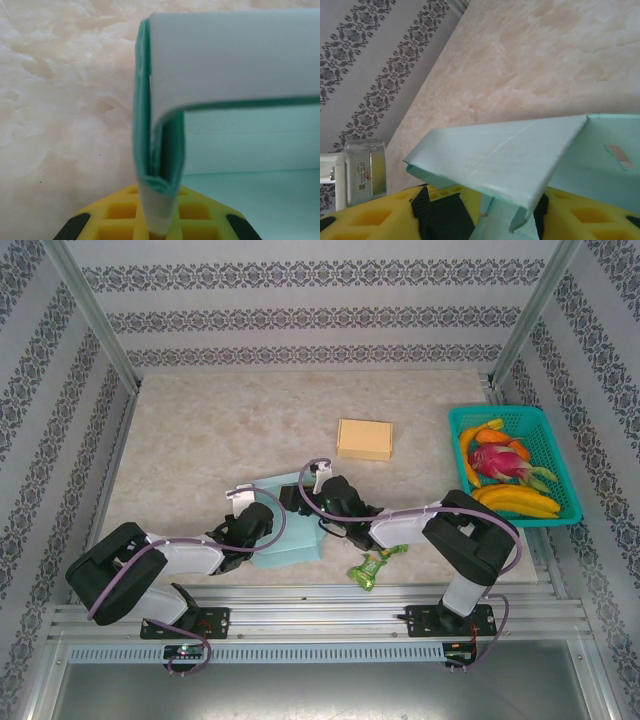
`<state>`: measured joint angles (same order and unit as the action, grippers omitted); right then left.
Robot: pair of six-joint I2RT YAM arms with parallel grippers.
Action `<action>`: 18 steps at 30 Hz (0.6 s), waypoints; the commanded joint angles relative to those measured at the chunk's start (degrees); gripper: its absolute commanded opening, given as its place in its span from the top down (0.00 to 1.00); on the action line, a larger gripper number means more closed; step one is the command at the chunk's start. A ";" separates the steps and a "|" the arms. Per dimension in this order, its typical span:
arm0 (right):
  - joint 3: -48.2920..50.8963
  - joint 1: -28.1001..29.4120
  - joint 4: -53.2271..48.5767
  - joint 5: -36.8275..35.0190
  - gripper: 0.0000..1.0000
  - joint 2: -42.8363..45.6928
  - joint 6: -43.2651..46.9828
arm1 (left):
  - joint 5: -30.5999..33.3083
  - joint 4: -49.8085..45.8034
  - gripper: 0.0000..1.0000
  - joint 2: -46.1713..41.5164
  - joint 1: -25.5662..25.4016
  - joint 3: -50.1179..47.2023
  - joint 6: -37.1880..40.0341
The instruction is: Fold the paper box
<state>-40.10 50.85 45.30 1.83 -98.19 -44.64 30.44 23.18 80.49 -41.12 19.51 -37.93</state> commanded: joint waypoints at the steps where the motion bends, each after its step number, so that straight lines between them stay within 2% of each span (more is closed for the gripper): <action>1: 0.66 0.13 4.79 1.48 0.42 0.49 2.77 | 0.07 -0.11 1.00 0.60 0.47 -0.53 -1.22; 12: 4.71 0.13 -8.42 -9.57 0.42 3.50 15.79 | -0.33 -0.68 1.00 0.55 0.48 -0.20 -0.98; 18: 3.74 -0.34 -14.53 -13.84 0.40 4.74 21.23 | -1.79 0.37 1.00 1.69 0.43 -0.10 0.23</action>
<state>-35.97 50.85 34.76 -7.70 -95.15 -28.03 30.17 23.62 80.77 -41.12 19.51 -38.15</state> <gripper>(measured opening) 0.597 0.095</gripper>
